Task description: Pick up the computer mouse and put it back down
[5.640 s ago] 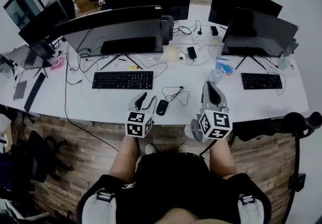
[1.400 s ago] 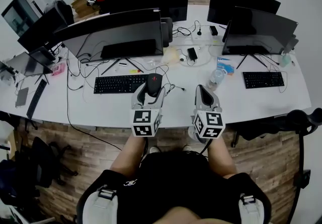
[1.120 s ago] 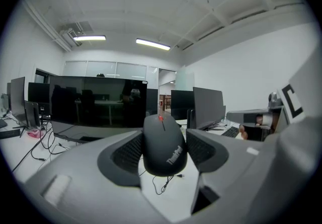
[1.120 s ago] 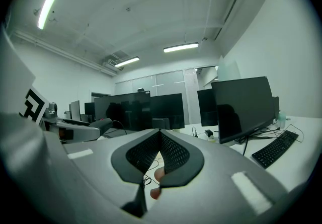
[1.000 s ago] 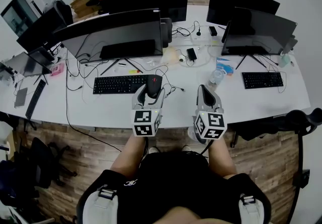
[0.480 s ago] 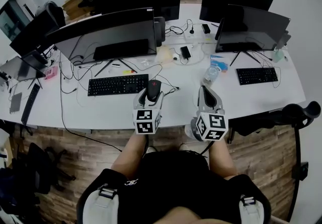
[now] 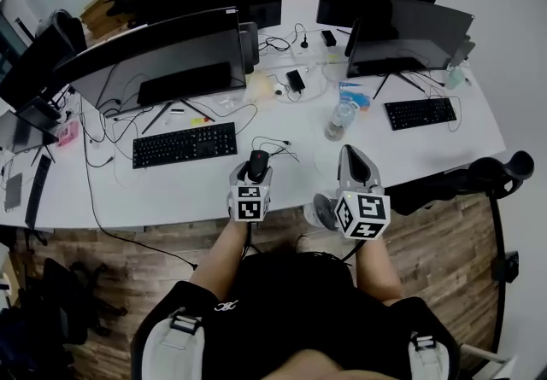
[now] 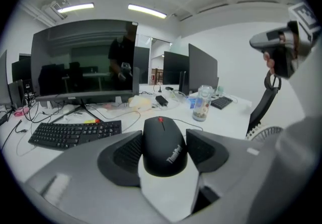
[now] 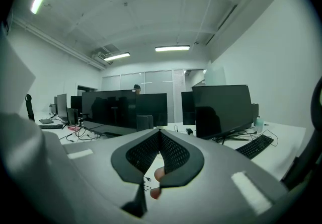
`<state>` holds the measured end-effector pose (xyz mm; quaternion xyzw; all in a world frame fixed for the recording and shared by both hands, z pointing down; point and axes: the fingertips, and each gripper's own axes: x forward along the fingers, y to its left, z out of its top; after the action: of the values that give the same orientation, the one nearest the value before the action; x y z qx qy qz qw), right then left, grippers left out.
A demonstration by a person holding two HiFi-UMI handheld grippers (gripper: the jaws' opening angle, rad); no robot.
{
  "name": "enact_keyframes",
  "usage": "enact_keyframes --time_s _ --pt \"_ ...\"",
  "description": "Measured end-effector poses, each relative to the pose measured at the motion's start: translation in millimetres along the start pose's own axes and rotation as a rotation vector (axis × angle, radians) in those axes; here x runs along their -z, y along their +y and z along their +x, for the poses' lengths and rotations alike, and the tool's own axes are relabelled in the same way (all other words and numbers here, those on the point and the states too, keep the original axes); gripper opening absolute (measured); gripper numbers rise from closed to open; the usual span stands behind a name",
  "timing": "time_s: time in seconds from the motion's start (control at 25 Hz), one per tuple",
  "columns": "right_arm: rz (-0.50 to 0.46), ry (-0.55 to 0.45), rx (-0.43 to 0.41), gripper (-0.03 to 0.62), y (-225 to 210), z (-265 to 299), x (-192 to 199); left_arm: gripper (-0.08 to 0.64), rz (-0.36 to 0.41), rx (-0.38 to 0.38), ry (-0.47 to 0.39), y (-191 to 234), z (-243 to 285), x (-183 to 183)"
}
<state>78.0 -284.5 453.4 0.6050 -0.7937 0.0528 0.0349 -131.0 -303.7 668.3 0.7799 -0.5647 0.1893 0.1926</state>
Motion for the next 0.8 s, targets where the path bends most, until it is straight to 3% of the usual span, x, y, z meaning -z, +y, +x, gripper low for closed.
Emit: enact_keyframes --time_s 0.32,0.8 --pt "-0.004 0.014 0.064 -0.003 -18.0 -16.4 4.9 0.322 0.016 0.030 0.156 -6.5 37.2 71.2" --pt "-0.001 0.027 0.090 -0.003 -29.7 -26.3 10.1 0.324 0.051 -0.007 0.280 -5.2 54.2 112.0"
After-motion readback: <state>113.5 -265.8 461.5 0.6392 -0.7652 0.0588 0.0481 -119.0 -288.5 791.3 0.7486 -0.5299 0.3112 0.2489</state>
